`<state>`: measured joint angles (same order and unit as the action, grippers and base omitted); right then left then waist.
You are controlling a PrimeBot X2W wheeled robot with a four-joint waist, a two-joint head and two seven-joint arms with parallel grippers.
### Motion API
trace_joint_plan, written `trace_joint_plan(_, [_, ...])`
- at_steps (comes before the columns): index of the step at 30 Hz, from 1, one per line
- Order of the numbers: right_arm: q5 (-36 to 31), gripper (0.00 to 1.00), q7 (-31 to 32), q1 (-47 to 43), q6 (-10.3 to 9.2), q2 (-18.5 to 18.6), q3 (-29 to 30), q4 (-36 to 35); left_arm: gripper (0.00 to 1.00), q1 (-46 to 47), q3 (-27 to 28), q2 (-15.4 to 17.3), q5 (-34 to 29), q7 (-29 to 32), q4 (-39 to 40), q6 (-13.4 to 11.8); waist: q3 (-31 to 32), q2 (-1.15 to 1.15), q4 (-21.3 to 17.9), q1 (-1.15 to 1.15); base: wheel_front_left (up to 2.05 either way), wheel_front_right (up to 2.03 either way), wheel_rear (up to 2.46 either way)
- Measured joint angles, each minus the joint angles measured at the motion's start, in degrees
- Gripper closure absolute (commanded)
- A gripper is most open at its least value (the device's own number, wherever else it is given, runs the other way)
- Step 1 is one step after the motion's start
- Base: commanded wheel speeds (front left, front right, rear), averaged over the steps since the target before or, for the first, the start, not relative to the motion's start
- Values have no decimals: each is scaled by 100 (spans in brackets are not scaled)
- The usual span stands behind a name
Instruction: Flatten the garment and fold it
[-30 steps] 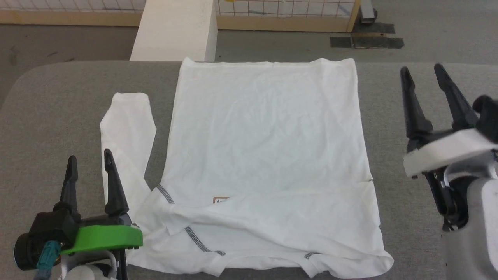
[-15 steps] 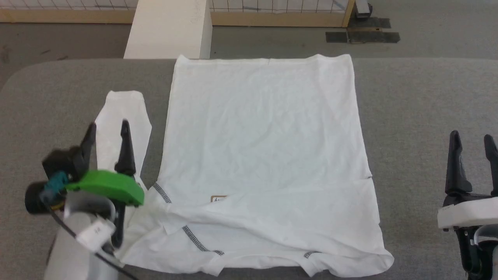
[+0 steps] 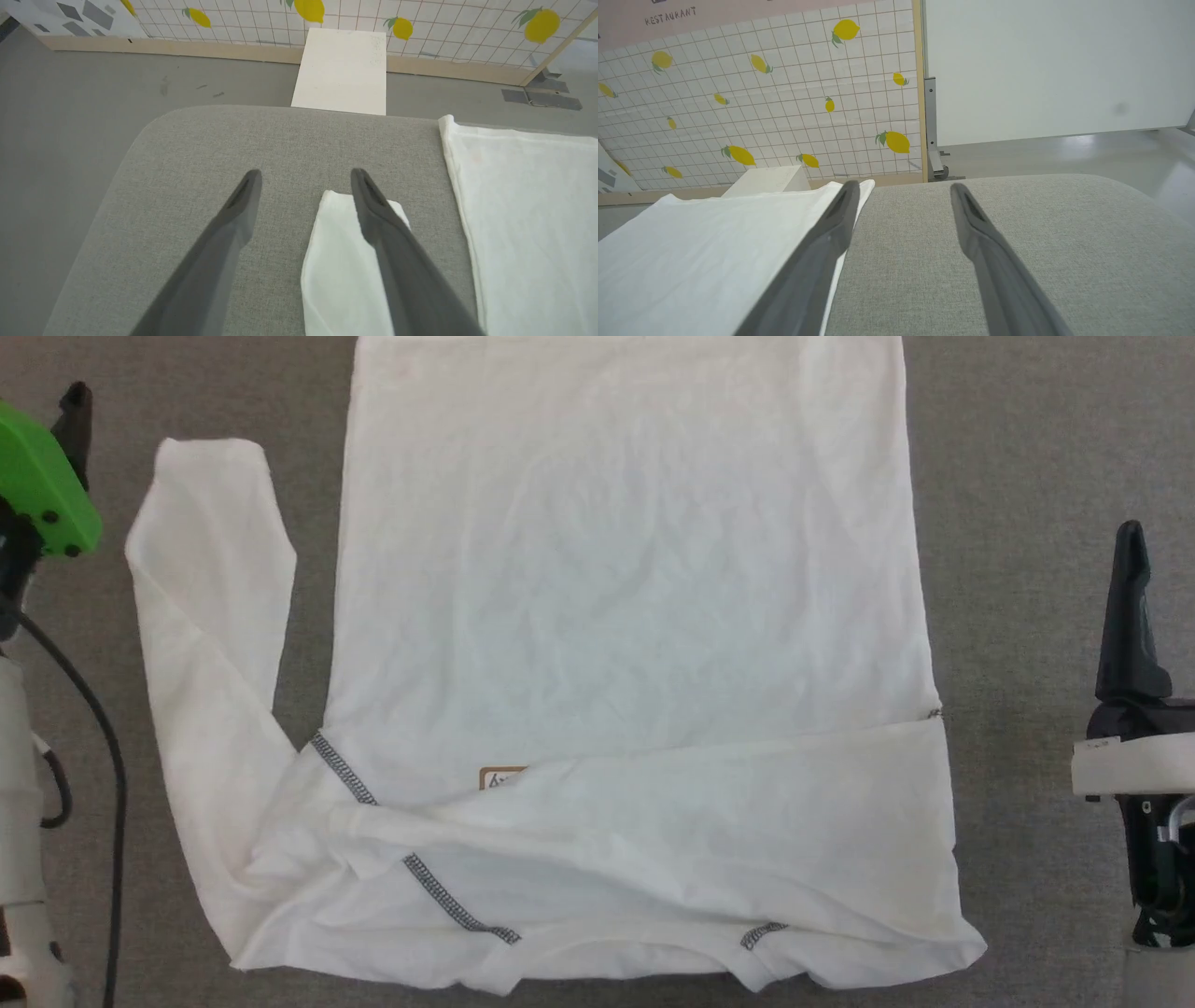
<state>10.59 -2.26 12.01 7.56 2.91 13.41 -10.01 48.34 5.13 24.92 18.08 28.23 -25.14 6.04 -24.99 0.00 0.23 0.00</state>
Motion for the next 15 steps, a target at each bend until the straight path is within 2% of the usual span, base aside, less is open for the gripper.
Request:
trace_joint_plan(3, [1,0,33,32,0,0,45,-99,0,137,-96,143,244,960,-23,52,-318,0,-45,0,0,0,0])
trace_joint_plan(6, [9,0,69,41,0,1,90,-187,0,181,-122,232,298,1586,44,43,-588,0,-78,0,0,0,0])
trace_joint_plan(10, [29,0,75,85,0,0,68,-242,0,171,-82,269,493,2240,131,-115,-896,0,-116,1,0,0,0])
trace_joint_plan(14, [52,0,74,110,0,0,57,-234,0,155,-24,328,582,2554,261,-207,-1090,0,-151,0,0,0,0])
trace_joint_plan(15, [56,0,73,121,0,0,53,-223,55,133,1,331,641,2611,294,-208,-1123,0,-161,0,0,0,0])
